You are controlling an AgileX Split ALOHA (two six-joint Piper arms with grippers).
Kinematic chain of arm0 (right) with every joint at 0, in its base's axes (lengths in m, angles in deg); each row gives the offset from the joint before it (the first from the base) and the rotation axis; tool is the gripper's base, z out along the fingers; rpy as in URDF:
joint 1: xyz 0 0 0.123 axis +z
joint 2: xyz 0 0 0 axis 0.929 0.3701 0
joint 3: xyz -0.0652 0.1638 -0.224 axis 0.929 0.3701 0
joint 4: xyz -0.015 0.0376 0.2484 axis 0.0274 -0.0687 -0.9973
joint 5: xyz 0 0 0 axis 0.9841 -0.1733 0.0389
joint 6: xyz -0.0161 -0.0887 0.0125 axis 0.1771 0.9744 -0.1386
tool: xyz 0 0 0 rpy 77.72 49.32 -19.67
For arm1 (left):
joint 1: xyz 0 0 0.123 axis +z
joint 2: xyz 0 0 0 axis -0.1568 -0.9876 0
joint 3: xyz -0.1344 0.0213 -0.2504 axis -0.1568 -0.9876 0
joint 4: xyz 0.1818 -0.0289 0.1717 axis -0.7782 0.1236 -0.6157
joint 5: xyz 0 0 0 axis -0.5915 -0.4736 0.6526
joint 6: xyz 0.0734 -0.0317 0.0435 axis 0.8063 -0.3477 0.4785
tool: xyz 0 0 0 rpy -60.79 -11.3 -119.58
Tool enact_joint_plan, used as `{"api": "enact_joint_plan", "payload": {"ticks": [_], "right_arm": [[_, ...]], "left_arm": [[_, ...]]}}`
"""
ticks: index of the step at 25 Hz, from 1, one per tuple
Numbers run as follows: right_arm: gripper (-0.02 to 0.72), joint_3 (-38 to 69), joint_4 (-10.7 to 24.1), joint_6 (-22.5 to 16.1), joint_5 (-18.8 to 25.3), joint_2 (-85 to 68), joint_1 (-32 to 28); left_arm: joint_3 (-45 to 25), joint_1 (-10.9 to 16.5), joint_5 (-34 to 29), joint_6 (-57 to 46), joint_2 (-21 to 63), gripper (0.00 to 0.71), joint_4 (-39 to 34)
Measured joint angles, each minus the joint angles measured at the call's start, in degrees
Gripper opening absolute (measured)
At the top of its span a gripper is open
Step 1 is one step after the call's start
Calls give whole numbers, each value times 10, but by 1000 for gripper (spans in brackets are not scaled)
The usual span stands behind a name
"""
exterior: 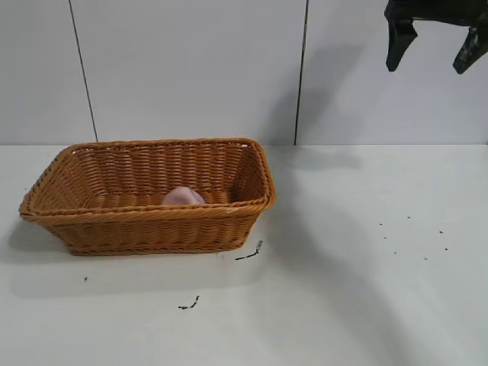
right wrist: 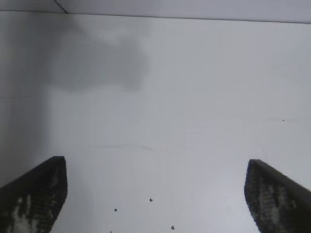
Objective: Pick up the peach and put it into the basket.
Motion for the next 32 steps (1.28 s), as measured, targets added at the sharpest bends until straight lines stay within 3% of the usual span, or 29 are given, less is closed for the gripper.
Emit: {"api": "enact_joint_plan", "payload": {"ticks": [12,17,21,32], "right_arm": [[696,504,-2,19,-3,-481,0],[696,659,-2,21,-79,-695,0],[696,741,-9,21,-114,-849,0],[696,765,-14,-10,-103,-1051,0]], "left_arm": [[0,0,0,0,0,693,0],[0,0,0,0,0,693,0],[0,0,0,0,0,693,0],[0,0,0,0,0,693,0]]}}
